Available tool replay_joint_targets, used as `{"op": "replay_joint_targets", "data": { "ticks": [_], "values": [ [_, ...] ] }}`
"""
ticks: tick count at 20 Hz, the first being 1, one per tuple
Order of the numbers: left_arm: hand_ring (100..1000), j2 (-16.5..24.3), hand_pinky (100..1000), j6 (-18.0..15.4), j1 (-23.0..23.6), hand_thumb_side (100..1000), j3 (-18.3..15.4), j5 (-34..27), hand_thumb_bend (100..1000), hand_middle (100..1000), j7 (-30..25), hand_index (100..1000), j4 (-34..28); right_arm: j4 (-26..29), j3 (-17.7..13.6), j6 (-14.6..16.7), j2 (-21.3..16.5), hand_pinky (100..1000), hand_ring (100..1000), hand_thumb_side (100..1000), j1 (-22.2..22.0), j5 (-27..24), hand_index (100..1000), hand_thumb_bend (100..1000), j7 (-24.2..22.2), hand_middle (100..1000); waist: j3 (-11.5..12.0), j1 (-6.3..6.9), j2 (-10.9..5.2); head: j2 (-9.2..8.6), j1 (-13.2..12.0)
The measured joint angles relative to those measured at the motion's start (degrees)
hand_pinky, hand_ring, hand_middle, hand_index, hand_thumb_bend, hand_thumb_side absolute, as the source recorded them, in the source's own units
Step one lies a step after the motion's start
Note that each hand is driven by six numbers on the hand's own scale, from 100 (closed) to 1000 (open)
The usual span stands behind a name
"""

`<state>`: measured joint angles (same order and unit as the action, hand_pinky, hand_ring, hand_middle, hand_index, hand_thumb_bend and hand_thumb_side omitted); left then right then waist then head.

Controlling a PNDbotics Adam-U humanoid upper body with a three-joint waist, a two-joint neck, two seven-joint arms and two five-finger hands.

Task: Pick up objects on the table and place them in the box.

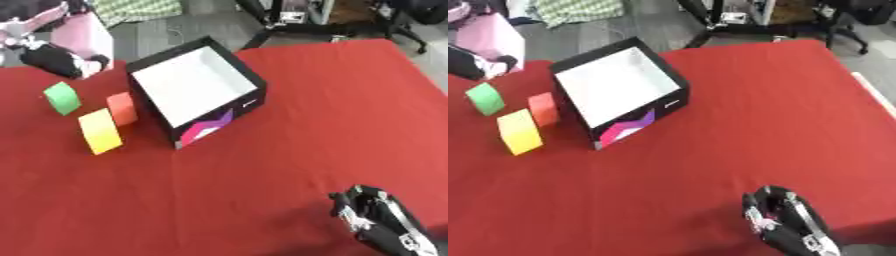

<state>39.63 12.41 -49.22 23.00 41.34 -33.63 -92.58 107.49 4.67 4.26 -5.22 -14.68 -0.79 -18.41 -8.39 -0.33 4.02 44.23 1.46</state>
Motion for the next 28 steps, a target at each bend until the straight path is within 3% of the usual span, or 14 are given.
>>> {"op": "replay_joint_targets", "data": {
  "ticks": [4, 8, 15, 16, 17, 18, 19, 20, 23, 28],
  "values": [
    [473, -7.92, 638, -1.53, -3.19, 237, 3.48, 3.7, 100, 491, -0.3, 840, 5.51, -0.12, 0.67, -0.26, 0.0, 845, 466, 202, 0.39, -0.06, 456, 100, -0.66, 232, -0.99, -0.17, 0.0, 0.0, 0.03],
    [485, -14.69, 649, -2.62, -4.1, 235, 4.8, 10.28, 100, 511, 3.08, 851, 14.91, -0.19, 1.05, -0.44, 0.0, 845, 466, 201, 1.19, -0.6, 456, 100, -1.22, 232, -2.08, -0.64, 0.01, 0.0, -0.4],
    [534, -19.68, 686, -1.29, -3.99, 244, 3.74, 18.49, 100, 583, 13.42, 891, 28.49, -0.31, 1.36, -0.85, 0.07, 846, 466, 202, 2.07, -1.33, 456, 100, -1.67, 232, -2.91, -0.66, 0.07, 0.0, -0.24],
    [585, -19.97, 717, -1.08, -3.79, 294, 3.51, 18.68, 100, 643, 14.54, 912, 29.59, -0.31, 1.36, -0.86, 0.12, 846, 466, 201, 2.08, -1.39, 456, 100, -1.68, 232, -2.93, -0.66, 0.07, 0.0, -0.14],
    [633, -20.15, 746, -0.98, -3.61, 607, 3.46, 18.7, 100, 699, 15.45, 930, 30.45, -0.31, 1.36, -0.87, 0.19, 846, 466, 202, 2.09, -1.49, 456, 100, -1.68, 232, -2.96, -0.66, 0.07, 0.0, -0.05],
    [693, -20.26, 780, -0.96, -3.5, 781, 3.43, 18.7, 100, 752, 16.22, 947, 31.04, -0.31, 1.36, -0.87, 0.26, 846, 466, 202, 2.09, -1.52, 456, 100, -1.68, 232, -2.99, -0.66, 0.07, 0.0, 0.08],
    [693, -20.37, 780, -0.99, -3.35, 781, 3.43, 18.73, 100, 752, 16.97, 947, 31.39, -0.31, 1.36, -0.87, 0.32, 846, 466, 202, 2.1, -1.53, 456, 100, -1.68, 232, -3.0, -0.66, 0.07, 0.0, 0.16],
    [759, -20.46, 822, -1.0, -3.18, 950, 3.43, 18.84, 100, 808, 17.75, 969, 31.62, -0.31, 1.36, -0.87, 0.39, 846, 466, 202, 2.11, -1.53, 456, 100, -1.68, 232, -3.0, -0.66, 0.07, 0.0, 0.21],
    [804, -20.54, 851, -0.97, -2.85, 1000, 3.42, 18.98, 113, 853, 20.06, 980, 31.81, -0.31, 1.36, -0.87, 0.42, 846, 466, 202, 2.34, -1.55, 456, 100, -1.68, 232, -3.03, -0.66, 0.07, 0.0, 0.43],
    [867, -20.46, 881, -1.07, -2.23, 1000, 3.52, 19.3, 247, 924, 22.51, 1000, 31.76, -0.31, 1.33, -0.89, 0.43, 846, 466, 202, 2.41, -1.55, 456, 100, -1.65, 232, -3.03, -0.66, 0.07, 0.0, 0.7]
  ]
}}
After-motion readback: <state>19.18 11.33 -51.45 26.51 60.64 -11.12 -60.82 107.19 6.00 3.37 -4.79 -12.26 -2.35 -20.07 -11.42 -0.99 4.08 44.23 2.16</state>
